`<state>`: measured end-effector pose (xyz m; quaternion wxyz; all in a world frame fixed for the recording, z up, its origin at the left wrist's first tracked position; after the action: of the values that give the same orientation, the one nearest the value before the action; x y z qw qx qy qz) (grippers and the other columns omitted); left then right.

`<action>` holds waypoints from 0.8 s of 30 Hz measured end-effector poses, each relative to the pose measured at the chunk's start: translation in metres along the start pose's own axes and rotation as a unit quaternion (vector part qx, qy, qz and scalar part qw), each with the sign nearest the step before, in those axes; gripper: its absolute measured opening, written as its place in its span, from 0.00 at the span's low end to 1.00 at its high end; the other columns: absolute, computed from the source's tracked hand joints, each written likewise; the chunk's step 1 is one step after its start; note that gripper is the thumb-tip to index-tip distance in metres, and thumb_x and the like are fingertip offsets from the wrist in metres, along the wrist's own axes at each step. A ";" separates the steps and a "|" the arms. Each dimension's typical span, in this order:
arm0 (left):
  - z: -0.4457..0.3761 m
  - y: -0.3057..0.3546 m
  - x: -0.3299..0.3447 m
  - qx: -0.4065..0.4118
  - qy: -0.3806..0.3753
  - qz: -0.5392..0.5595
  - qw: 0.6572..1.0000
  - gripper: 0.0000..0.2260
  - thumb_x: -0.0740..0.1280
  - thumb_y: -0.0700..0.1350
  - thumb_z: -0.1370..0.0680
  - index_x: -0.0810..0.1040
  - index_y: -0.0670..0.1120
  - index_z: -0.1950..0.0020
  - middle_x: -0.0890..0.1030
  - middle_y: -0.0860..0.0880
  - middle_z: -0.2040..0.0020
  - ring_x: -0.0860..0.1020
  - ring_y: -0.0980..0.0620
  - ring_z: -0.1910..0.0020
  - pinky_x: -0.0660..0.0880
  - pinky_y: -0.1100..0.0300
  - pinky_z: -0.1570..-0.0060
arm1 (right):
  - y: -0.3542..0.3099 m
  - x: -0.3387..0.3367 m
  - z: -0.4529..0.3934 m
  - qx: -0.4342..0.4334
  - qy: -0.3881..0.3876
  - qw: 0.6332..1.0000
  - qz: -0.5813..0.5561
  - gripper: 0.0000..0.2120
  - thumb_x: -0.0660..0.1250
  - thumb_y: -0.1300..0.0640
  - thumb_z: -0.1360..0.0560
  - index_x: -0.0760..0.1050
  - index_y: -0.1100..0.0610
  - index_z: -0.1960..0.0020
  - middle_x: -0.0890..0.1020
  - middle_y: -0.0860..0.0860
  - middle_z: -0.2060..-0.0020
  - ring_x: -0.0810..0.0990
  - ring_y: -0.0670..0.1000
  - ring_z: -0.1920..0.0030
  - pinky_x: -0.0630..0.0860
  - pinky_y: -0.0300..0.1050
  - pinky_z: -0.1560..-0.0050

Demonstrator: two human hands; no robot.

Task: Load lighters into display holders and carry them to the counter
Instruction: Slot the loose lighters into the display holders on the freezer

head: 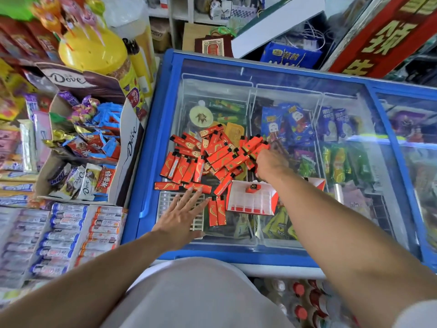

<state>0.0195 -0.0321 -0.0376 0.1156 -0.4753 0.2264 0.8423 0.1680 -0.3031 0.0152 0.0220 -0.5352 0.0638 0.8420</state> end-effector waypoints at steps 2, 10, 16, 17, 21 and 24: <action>0.000 0.000 0.000 0.001 -0.005 0.001 1.000 0.40 0.58 0.65 0.20 0.31 0.58 0.21 0.24 0.53 0.24 0.23 0.50 0.25 0.31 0.46 0.23 | 0.000 0.002 -0.005 -0.006 0.004 1.000 0.009 0.04 0.71 0.66 0.25 0.79 0.58 0.54 0.83 0.55 0.55 0.81 0.55 0.55 0.79 0.47 0.55; -0.001 0.000 -0.002 0.010 0.000 0.015 1.000 0.42 0.59 0.64 0.19 0.30 0.54 0.21 0.26 0.52 0.22 0.24 0.50 0.25 0.31 0.48 0.24 | 0.008 -0.025 0.017 -0.013 0.094 0.995 0.003 0.12 0.72 0.59 0.24 0.79 0.52 0.42 0.83 0.52 0.52 0.81 0.55 0.50 0.79 0.50 0.52; 0.002 0.007 -0.004 0.014 0.066 0.055 0.996 0.41 0.59 0.63 0.19 0.34 0.51 0.20 0.29 0.50 0.21 0.26 0.52 0.24 0.35 0.51 0.22 | -0.048 -0.050 0.098 -0.170 0.052 0.936 -0.304 0.12 0.72 0.45 0.24 0.79 0.48 0.43 0.85 0.40 0.54 0.83 0.43 0.53 0.79 0.42 0.52; 0.005 0.006 -0.003 0.011 0.077 0.060 0.995 0.40 0.59 0.63 0.18 0.34 0.51 0.20 0.29 0.50 0.21 0.26 0.53 0.24 0.35 0.51 0.22 | -0.060 -0.046 0.108 -0.186 0.027 0.928 -0.323 0.13 0.72 0.45 0.25 0.80 0.48 0.43 0.85 0.42 0.51 0.81 0.43 0.50 0.76 0.37 0.51; 0.032 -0.008 0.003 -0.005 0.116 0.077 0.990 0.40 0.62 0.61 0.20 0.41 0.51 0.18 0.34 0.49 0.19 0.31 0.50 0.21 0.40 0.48 0.21 | -0.096 -0.025 0.125 -0.200 0.035 0.918 -0.339 0.16 0.75 0.43 0.28 0.82 0.49 0.44 0.85 0.44 0.48 0.80 0.42 0.48 0.75 0.37 0.49; 0.059 -0.027 0.017 -0.060 0.131 0.078 0.986 0.40 0.67 0.58 0.22 0.48 0.50 0.17 0.40 0.48 0.17 0.36 0.48 0.20 0.43 0.45 0.21 | -0.121 -0.011 0.125 -0.194 0.033 0.918 -0.345 0.16 0.76 0.43 0.29 0.82 0.49 0.45 0.85 0.44 0.50 0.80 0.42 0.49 0.77 0.43 0.46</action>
<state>-0.0224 0.0199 -0.0329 -0.0100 -0.5683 0.2251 0.7913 0.0727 -0.1669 0.0678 0.2050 -0.5455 -0.2888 0.7596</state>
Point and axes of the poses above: each hand's wrist, its own z-axis away from the middle knuckle, its own x-axis out of the palm, y = z × x, the point moved 1 cm from there along -z, towards the middle knuckle
